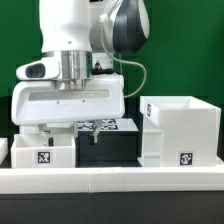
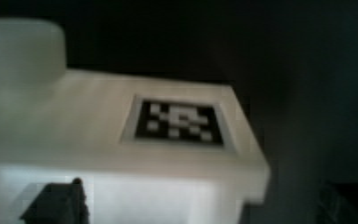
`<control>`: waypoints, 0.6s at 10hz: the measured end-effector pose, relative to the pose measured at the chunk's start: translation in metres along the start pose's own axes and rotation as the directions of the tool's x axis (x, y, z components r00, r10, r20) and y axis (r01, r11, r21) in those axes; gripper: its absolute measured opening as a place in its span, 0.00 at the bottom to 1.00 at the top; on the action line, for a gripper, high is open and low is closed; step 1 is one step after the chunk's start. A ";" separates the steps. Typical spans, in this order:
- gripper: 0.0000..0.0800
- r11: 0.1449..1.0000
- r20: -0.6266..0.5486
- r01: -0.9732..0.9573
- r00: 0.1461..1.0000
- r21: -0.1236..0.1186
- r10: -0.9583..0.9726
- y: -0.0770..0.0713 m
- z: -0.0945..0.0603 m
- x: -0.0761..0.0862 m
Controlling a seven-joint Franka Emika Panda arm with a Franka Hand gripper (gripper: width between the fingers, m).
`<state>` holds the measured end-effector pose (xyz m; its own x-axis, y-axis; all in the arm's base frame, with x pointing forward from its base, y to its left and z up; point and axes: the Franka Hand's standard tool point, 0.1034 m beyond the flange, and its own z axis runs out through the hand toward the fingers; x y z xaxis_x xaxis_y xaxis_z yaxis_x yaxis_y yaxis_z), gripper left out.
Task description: Assemble drawer
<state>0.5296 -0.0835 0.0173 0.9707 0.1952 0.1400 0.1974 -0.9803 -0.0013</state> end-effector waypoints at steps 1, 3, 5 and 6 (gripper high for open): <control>0.81 1.000 0.006 0.002 1.000 0.002 -0.002 -0.002 0.003 -0.002; 0.81 1.000 0.010 0.002 1.000 0.004 -0.002 -0.001 0.007 -0.001; 0.80 1.000 0.015 0.000 1.000 0.005 -0.001 -0.001 0.011 -0.004; 0.80 1.000 0.016 0.000 1.000 0.005 0.000 -0.001 0.011 -0.004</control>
Offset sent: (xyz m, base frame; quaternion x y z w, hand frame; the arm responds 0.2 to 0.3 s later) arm 0.0077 -0.0001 -0.0104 -0.0089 0.0037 -0.0007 1.0000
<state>0.5269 -0.0833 0.0061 0.9728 0.1954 0.1241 0.1976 -0.9803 -0.0063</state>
